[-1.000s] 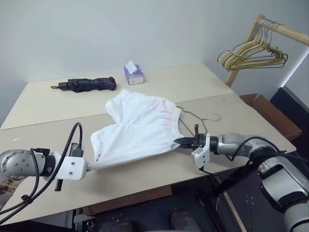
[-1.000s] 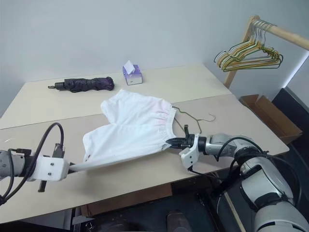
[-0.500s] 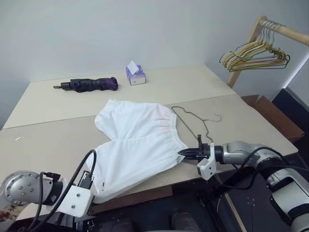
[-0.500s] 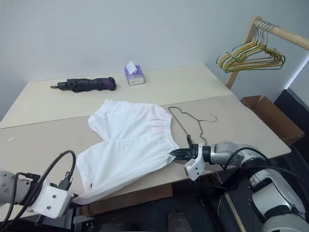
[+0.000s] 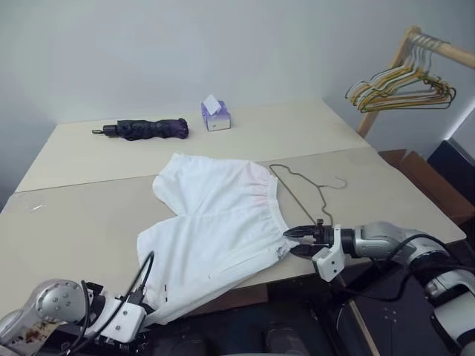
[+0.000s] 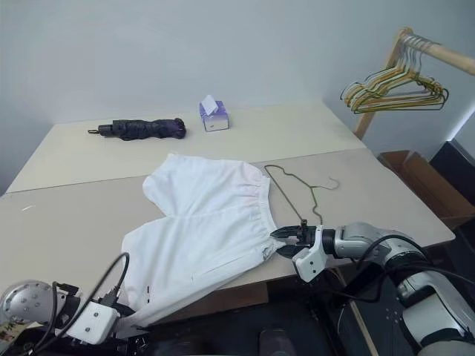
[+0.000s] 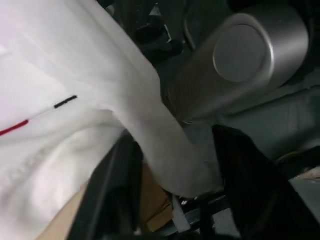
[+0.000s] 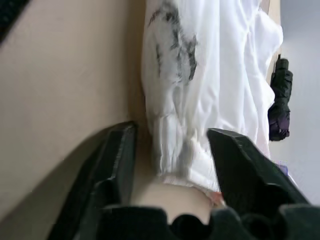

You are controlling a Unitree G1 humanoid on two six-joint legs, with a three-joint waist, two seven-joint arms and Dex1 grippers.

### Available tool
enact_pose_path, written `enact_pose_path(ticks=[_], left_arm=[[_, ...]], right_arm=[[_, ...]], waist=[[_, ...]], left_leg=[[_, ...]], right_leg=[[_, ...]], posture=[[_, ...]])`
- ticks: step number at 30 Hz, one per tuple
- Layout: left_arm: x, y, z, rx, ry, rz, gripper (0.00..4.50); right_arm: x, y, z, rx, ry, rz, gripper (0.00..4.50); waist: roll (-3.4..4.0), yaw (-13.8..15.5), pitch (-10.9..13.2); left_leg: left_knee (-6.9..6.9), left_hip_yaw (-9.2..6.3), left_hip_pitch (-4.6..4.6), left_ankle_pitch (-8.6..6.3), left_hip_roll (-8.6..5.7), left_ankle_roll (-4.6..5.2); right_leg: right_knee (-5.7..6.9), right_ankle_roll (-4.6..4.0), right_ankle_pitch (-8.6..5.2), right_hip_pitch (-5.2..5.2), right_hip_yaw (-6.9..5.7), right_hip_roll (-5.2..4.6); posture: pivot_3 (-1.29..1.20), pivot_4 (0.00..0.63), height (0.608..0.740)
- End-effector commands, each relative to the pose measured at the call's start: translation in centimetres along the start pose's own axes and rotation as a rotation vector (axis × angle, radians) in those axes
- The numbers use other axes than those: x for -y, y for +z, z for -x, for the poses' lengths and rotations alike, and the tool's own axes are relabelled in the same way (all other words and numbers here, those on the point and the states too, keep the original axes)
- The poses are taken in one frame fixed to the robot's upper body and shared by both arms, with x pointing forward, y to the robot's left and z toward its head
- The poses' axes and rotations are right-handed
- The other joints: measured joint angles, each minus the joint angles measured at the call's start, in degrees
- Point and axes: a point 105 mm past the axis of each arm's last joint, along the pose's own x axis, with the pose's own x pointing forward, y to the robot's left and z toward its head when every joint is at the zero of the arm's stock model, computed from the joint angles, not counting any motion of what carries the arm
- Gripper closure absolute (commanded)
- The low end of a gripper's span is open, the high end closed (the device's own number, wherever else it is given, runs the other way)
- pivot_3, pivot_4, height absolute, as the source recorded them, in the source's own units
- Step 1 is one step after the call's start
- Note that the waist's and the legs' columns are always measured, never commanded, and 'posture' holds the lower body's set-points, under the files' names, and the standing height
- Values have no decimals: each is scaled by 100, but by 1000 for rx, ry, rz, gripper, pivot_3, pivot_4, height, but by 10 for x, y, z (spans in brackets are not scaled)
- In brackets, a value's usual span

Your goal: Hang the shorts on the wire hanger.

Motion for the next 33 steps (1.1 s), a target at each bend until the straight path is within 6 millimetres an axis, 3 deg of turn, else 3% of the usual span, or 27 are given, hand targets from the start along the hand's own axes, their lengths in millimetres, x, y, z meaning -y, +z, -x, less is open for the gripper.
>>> enact_pose_path(ticks=[1,3,4,10,12,14,20,24,26,33], left_arm=[[-31,12,46,57,136,22,812],[-40,31,66,164,193,40,254],[-41,41,76,219,200,54,31],[-43,79,109,471,222,116,31],[-45,101,136,526,242,120,31],[-49,118,148,560,262,118,31],[-93,159,135,682,393,190,31],[-120,175,116,737,469,222,31],[-126,180,112,760,478,237,31],[-134,181,96,761,486,234,31]], right_arm=[[17,0,18,-30,-60,-24,482],[18,-1,27,-58,-73,-70,0],[18,-2,30,-71,-78,-93,0],[23,-2,45,-110,-136,-258,0],[27,-3,50,-121,-170,-324,0],[31,-7,56,-151,-210,-411,0],[37,-39,71,-363,-330,-738,0],[38,-59,71,-505,-360,-926,0],[40,-65,67,-540,-367,-988,0],[35,-104,46,-708,-368,-1296,0]], waist=[[-2,61,-1],[-5,66,-3],[-7,53,-6],[-5,-57,-9],[-9,-107,-9],[-16,-132,-8],[1,-100,-16],[0,-127,-16],[0,-172,-16],[0,-362,-16]], left_leg=[[1,1,2,0,3,0],[3,4,4,0,5,0],[3,8,5,0,7,0],[3,15,-5,-11,12,1],[3,14,-5,-11,13,1],[4,11,-10,-11,17,1],[6,5,-5,-12,0,-2],[6,3,-11,-12,-7,-3],[7,2,-15,-15,-8,-8],[7,-4,-28,-18,-14,-11]], right_leg=[[0,-5,-3,0,-1,3],[2,-13,-8,2,-1,3],[1,-14,-10,2,2,4],[-3,34,-7,-6,7,12],[0,33,-8,-8,4,18],[1,47,-16,-12,0,23],[-4,86,-31,1,5,8],[-3,84,-24,0,7,16],[-3,49,-3,-6,11,21],[-14,48,-3,-16,14,26]], posture=[[-73,20,740],[-75,16,740],[-78,14,740],[-99,9,740],[-113,8,740],[-120,9,740],[-146,14,740],[-163,16,740],[-169,16,740],[-170,15,740]])
